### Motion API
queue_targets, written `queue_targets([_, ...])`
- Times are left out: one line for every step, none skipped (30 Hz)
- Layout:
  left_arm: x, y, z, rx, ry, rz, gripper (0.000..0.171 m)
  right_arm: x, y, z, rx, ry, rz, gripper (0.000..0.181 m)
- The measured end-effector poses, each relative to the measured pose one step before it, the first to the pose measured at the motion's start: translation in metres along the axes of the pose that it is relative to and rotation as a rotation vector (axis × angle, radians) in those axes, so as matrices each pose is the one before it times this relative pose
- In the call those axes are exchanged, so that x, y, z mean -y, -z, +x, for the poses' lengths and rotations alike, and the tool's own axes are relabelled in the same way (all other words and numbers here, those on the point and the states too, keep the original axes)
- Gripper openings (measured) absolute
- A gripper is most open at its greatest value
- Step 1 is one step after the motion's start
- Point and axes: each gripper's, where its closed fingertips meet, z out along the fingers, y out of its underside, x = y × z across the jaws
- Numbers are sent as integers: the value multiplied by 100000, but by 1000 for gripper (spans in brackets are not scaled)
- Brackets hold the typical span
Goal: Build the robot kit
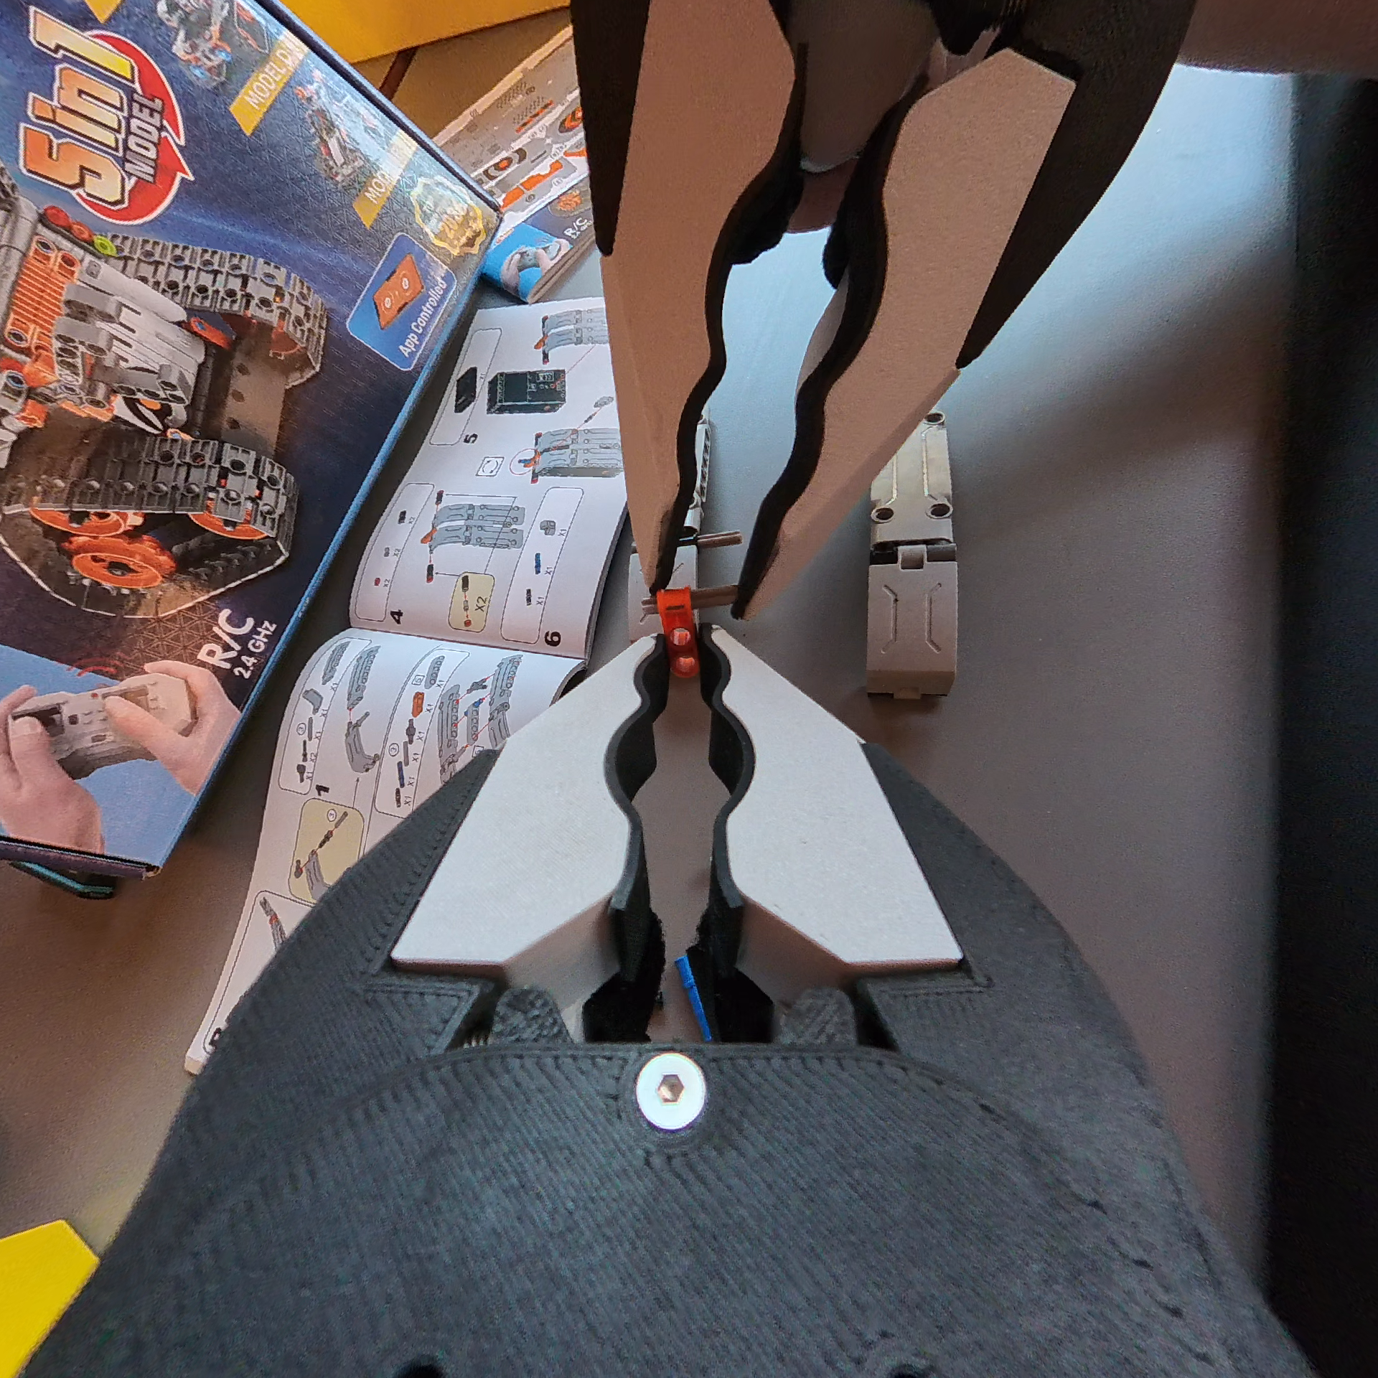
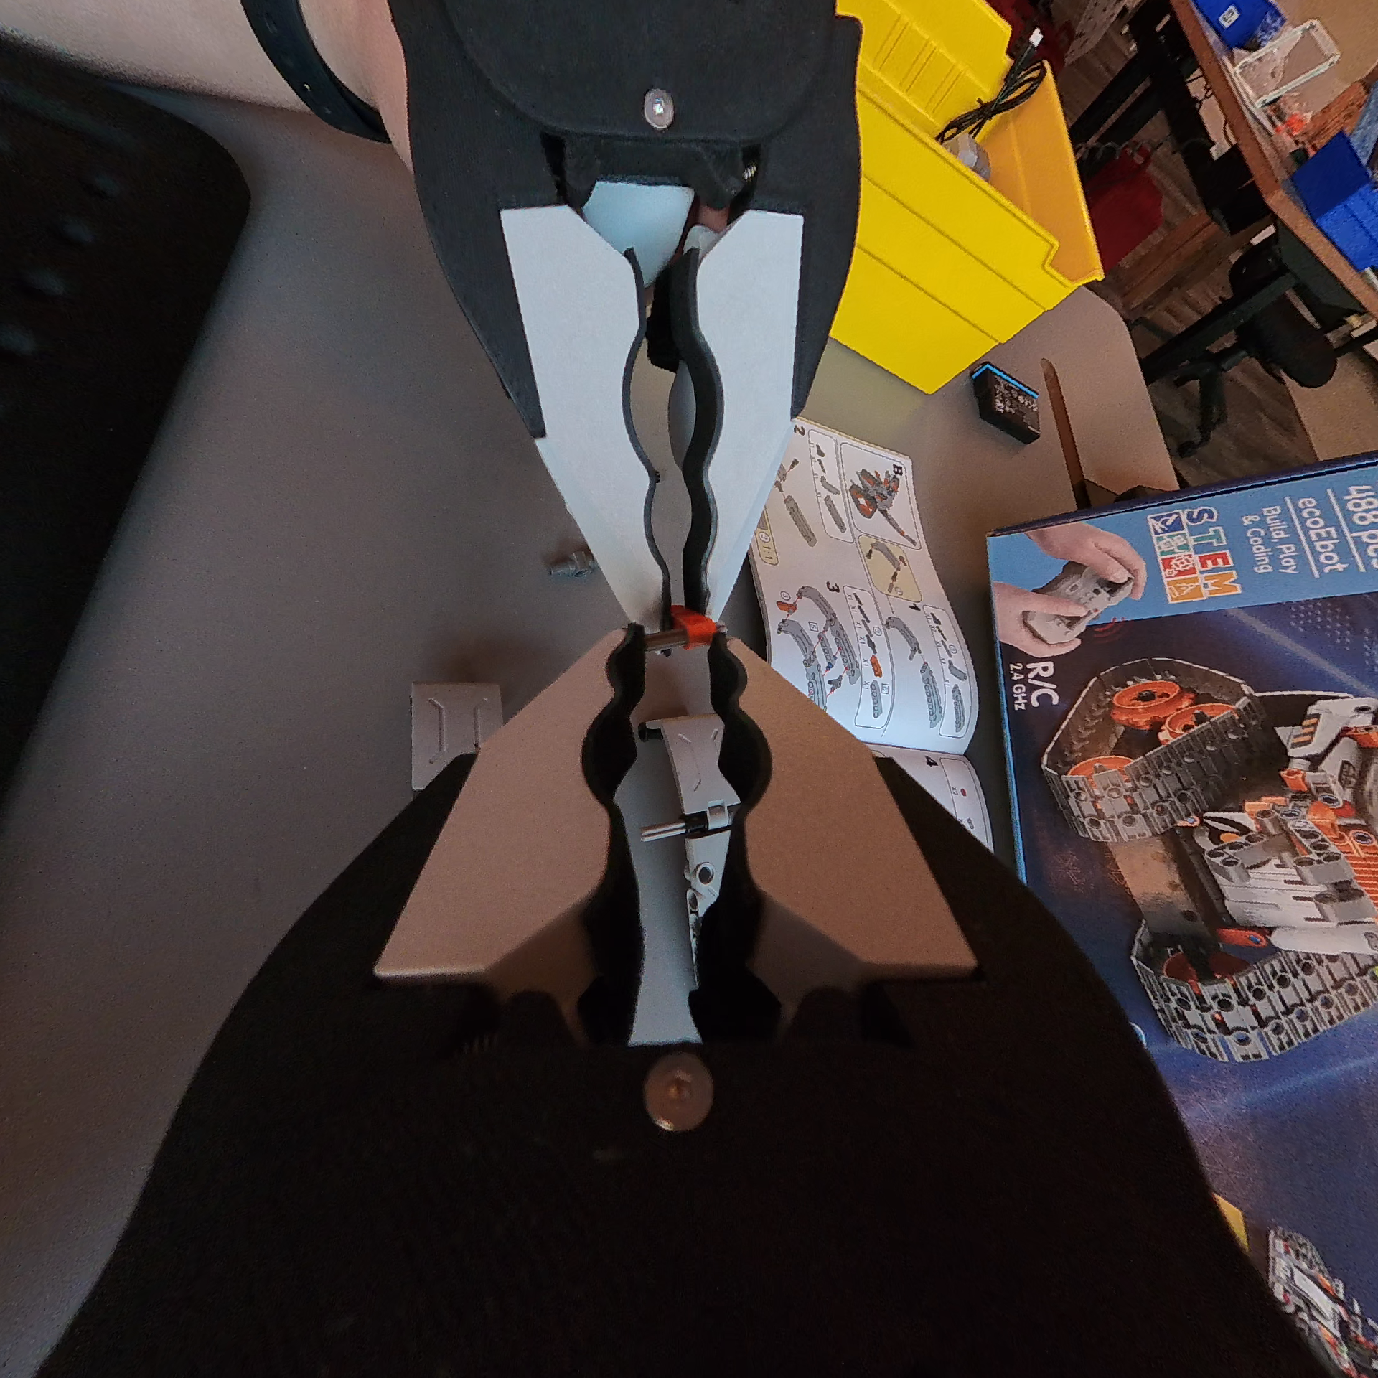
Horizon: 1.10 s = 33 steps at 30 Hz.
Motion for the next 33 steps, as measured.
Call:
queue_targets([18,-3,24,-139,73,25,6,-5,12,20,-41,-124,49,16])
queue_targets([4,-6,13,-38,-73,-72,6,-9,14,18,-9,-231,88,16])
queue_targets([-28,-27,10,55,-117,-237,7,-53,-1,2,180,-323,-103,16])
queue_targets([-31,-23,-13,61,34,-244,7,-162,24,33,-160,443,-691,9])
queue_targets([-18,2,3,-97,118,-118,8,-64,-12,-18,-27,422,83,8])
queue_targets([56,61,-160,761,154,423,7,-105,5,-259,1891,214,-610,1])
queue_targets([28,98,-139,540,-143,399,7,79,-71,-8,-253,294,470,1])
queue_targets([-34,77,38,-924,-177,45,7,53,-67,-160,1013,647,195,1])
queue_targets([54,15,26,-650,355,400,6,26,47,-118,986,-659,-292,2])
queue_targets([179,27,-107,775,-175,1191,6,160,131,-7,515,-1674,884,1])
queue_targets([150,61,-77,1030,-1700,1248,6,101,125,-73,870,-1807,996,0])
queue_targets([10,52,-112,1392,-2347,386,6,14,89,8,120,-894,684,0])
queue_targets([-132,23,-142,1464,-1965,-589,6,56,93,121,-1138,888,947,0])
queue_targets([-112,-20,12,270,-1133,-656,6,53,89,135,-1287,1645,609,3])
queue_targets([1,-31,120,-518,-132,27,6,34,21,122,-960,782,257,9])
queue_targets([72,-48,132,-711,386,374,6,-15,-31,34,-186,-382,-183,12])
queue_targets([25,-56,126,-688,326,65,6,-14,-68,-35,248,-615,-114,15])
queue_targets([-19,-57,82,-431,96,-189,6,13,-77,-37,81,-33,145,17])
queue_targets([-37,-45,46,-103,-55,-241,6,-30,-70,-61,69,436,-206,16])
queue_targets([-24,-24,-1,76,-68,-109,6,-45,-38,107,-956,531,-312,16])
queue_targets([1,-5,-5,8,74,17,6,-4,-17,41,-457,387,-49,16])
queue_targets([-3,6,-16,7,280,57,6,15,1,51,-365,-68,58,16])
queue_targets([30,22,-27,16,319,176,6,14,20,46,-198,-199,77,17])
queue_targets([47,41,-32,-12,329,285,6,63,32,57,-265,-246,285,17])
queue_targets([41,39,-41,82,368,335,6,50,31,107,-774,22,325,18])
queue_targets([48,49,-30,14,303,317,6,74,14,31,-256,111,383,18])
queue_targets([16,38,-32,-5,249,164,6,43,9,29,-220,47,58,17])
queue_targets([14,21,-35,65,246,111,6,18,5,51,-503,373,-73,17])
queue_targets([23,3,3,-93,240,124,6,24,26,2,-157,277,44,17])
queue_targets([17,6,-11,-11,210,80,6,21,12,13,-87,9,18,17])
queue_targets([18,18,-38,244,90,114,6,34,7,65,-492,130,185,18])
queue_targets([-7,21,-41,163,-5,45,6,46,-22,46,-463,183,263,18])
queue_targets([-18,23,1,-89,74,-80,6,32,-39,-14,-52,245,90,18])
